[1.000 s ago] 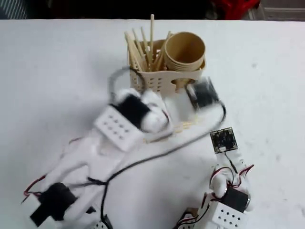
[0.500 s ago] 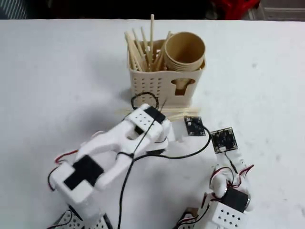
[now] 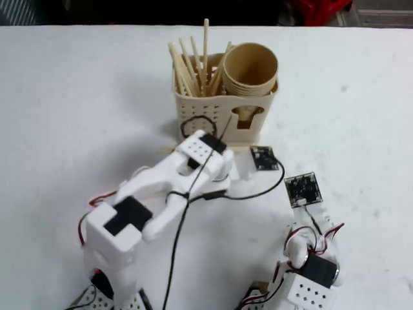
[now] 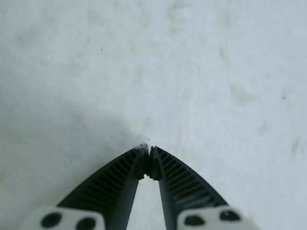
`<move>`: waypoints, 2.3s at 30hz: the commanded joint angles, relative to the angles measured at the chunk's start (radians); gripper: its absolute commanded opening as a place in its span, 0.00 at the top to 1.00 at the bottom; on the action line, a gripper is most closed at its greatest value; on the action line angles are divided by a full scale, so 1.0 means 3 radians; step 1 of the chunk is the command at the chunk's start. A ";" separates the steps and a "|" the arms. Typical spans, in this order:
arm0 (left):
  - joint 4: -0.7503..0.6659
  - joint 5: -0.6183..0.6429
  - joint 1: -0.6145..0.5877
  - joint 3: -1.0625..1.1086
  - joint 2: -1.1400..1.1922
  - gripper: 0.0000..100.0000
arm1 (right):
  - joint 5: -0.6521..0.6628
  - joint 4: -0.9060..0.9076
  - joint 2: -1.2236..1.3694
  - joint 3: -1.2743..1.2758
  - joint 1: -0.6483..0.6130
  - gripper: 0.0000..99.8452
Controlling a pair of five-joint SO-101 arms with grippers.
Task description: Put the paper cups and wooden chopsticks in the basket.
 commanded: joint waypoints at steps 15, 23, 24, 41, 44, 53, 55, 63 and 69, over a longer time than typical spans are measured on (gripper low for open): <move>0.0235 0.0225 -0.0049 -0.0215 -0.0171 0.98 | 0.0020 -0.0028 -0.0018 0.0026 0.0018 0.98; -0.0097 0.0251 -0.0156 0.0179 -0.0606 0.90 | 0.0020 -0.0028 -0.0018 0.0026 0.0013 0.98; -0.0123 0.0251 -0.0156 0.0189 -0.0606 0.89 | 0.0020 -0.0028 -0.0018 0.0026 0.0013 0.98; -0.0087 0.0251 -0.0146 -0.0215 0.0038 0.91 | 0.0020 -0.0028 -0.0018 0.0026 0.0018 0.98; -0.0061 0.0256 -0.0156 -0.0256 0.0069 0.91 | 0.0020 -0.0028 -0.0018 0.0026 0.0018 0.98; -0.0036 0.0256 -0.0171 -0.0245 -0.0100 0.98 | 0.0020 -0.0028 -0.0018 0.0026 0.0018 0.98; 0.0041 0.0256 -0.0171 -0.0245 -0.0222 0.98 | 0.0020 -0.0028 -0.0018 0.0026 0.0018 0.98; 0.0174 0.0251 -0.0171 -0.0251 -0.0540 0.98 | 0.0020 -0.0028 -0.0018 0.0026 0.0018 0.98; 0.0143 0.0251 -0.0171 -0.0256 -0.0453 0.98 | 0.0020 -0.0028 -0.0018 0.0026 0.0018 0.98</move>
